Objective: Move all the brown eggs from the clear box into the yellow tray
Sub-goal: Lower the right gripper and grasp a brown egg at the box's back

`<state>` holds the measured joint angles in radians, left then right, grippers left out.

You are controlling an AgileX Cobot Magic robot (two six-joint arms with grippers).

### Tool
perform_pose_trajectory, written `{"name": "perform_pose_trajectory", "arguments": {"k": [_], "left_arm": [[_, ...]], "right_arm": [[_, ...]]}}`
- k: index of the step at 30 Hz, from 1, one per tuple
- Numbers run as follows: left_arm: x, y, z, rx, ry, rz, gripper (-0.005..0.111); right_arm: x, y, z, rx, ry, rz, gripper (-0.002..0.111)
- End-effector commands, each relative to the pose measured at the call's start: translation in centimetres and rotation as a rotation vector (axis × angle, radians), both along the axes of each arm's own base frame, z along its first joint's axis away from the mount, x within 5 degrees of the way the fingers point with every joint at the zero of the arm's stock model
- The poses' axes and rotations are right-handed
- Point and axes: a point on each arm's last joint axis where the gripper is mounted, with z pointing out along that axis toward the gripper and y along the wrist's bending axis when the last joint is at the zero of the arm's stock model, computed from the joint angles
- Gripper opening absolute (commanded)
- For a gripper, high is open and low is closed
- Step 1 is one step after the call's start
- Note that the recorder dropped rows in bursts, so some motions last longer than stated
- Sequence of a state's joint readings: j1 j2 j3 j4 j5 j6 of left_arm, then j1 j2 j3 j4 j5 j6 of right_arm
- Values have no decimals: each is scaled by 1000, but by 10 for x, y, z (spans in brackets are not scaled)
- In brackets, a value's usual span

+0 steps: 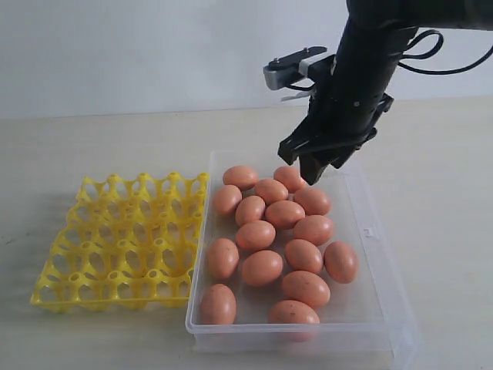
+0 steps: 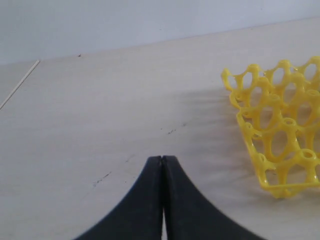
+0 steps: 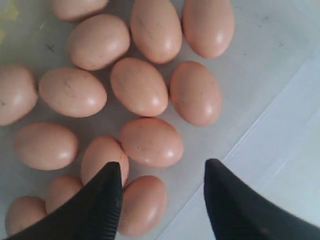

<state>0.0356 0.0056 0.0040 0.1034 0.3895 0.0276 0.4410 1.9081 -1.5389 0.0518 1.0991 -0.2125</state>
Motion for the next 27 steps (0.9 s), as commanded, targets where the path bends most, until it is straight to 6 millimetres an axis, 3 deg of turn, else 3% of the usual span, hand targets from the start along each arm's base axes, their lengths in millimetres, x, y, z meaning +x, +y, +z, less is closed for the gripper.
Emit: {"name": "perform_pose_trajectory", "arguments": {"k": [1, 3, 7, 27], "left_arm": [[0, 0, 2, -7, -19, -5, 0], [0, 0, 2, -7, -19, -5, 0], [0, 0, 2, -7, -19, -5, 0], [0, 0, 2, -7, -19, -5, 0]], "right_arm": [[20, 4, -14, -79, -21, 41, 51], [26, 5, -24, -98, -12, 46, 53], [33, 8, -41, -110, -18, 69, 66], [48, 12, -95, -148, -3, 109, 64]]}}
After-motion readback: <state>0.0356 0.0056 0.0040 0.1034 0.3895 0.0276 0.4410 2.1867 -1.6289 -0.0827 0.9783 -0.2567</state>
